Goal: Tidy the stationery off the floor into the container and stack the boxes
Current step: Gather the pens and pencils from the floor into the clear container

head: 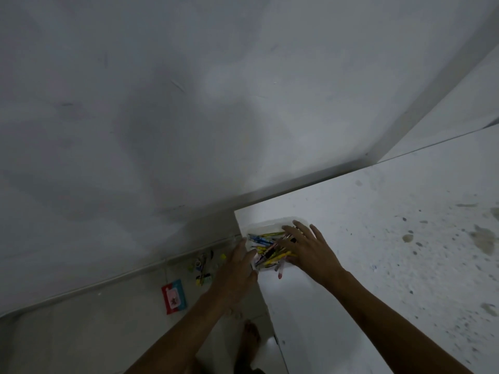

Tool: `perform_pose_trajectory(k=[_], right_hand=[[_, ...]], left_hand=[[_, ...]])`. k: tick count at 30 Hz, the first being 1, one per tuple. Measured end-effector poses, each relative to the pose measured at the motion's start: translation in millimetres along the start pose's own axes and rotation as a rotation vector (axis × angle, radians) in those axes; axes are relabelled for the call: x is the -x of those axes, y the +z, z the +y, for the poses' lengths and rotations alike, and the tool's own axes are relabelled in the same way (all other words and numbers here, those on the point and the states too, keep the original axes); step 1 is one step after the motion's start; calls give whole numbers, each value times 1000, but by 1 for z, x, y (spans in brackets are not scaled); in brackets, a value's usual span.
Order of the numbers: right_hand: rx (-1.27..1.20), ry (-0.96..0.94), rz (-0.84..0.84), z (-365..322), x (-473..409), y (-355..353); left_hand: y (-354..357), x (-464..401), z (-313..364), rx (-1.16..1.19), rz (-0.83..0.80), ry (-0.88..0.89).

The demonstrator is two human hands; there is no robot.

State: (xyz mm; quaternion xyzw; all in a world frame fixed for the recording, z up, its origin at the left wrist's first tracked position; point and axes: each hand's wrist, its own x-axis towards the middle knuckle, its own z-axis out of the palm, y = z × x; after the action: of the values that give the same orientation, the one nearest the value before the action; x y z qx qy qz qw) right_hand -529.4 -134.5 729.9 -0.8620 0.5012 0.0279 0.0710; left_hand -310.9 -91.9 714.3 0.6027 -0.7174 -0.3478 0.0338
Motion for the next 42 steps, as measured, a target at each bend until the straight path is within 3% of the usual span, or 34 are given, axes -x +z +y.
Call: perform_pose_trajectory(k=[4, 10, 16, 30, 34, 42], right_hand=[[-14, 76, 27, -4, 0, 10], [-27, 151, 65, -6, 4, 15], [19, 207, 7, -11, 23, 18], [-117, 193, 94, -6, 13, 23], [-99, 220, 59, -12, 5, 15], [-49, 312, 1, -22, 3, 19]], left_hand=[[4, -2, 7, -148, 121, 127], [9, -6, 13, -270, 121, 260], [19, -7, 1, -380, -72, 215], [16, -4, 3, -388, 43, 233], [15, 1, -1, -228, -2, 217], [15, 5, 1, -330, -51, 229]])
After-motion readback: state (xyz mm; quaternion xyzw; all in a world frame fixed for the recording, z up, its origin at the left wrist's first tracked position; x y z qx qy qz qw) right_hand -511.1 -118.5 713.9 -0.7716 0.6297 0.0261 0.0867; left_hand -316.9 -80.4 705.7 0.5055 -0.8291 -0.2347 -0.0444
